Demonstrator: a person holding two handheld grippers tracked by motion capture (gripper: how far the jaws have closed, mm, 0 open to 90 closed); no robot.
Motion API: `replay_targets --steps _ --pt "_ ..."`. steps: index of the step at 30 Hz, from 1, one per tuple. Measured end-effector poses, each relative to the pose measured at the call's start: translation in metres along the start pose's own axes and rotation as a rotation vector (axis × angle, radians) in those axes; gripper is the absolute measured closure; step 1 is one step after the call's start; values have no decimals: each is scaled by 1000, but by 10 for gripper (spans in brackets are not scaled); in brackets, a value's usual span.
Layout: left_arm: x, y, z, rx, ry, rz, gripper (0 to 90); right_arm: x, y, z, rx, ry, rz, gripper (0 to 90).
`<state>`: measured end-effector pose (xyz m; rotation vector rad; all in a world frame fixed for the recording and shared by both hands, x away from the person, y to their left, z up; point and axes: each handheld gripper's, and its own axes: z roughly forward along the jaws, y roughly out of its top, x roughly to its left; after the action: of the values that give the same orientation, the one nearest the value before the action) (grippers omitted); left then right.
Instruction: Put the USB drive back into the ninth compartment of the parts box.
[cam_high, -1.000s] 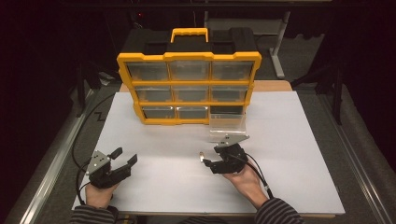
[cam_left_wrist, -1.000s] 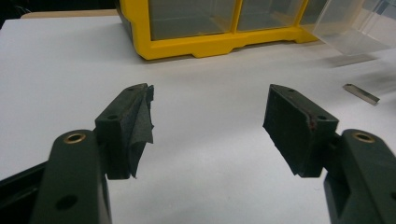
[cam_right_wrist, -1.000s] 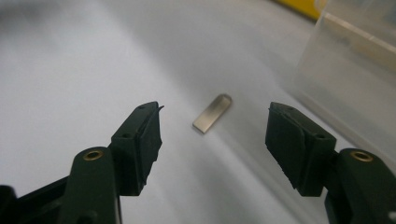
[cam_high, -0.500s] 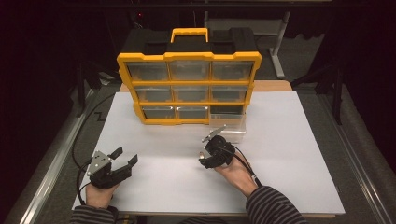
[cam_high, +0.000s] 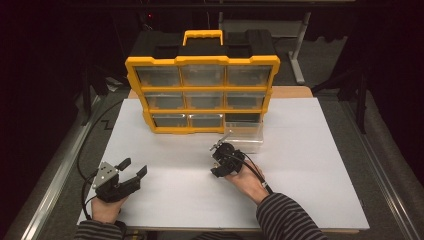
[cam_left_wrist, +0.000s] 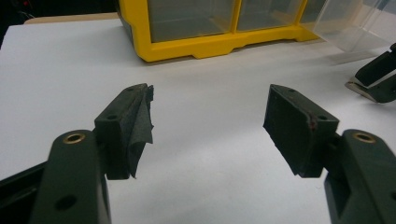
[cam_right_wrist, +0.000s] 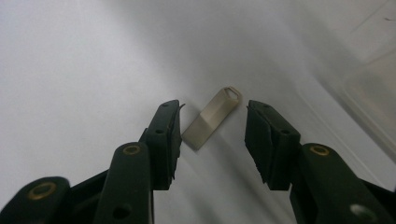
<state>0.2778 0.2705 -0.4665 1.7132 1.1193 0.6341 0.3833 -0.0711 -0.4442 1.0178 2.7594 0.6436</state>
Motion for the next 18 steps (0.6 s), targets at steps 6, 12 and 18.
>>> replay_targets --steps 6,12,18 --pt "0 0 0 3 -5 4 329 3 2 1 7 -28 -37 619" --pt "0 0 1 0 -6 0 329 6 2 2 8 -26 -76 720" --pt "0 0 1 3 -3 -3 329 5 1 1 9 -4 -76 795"
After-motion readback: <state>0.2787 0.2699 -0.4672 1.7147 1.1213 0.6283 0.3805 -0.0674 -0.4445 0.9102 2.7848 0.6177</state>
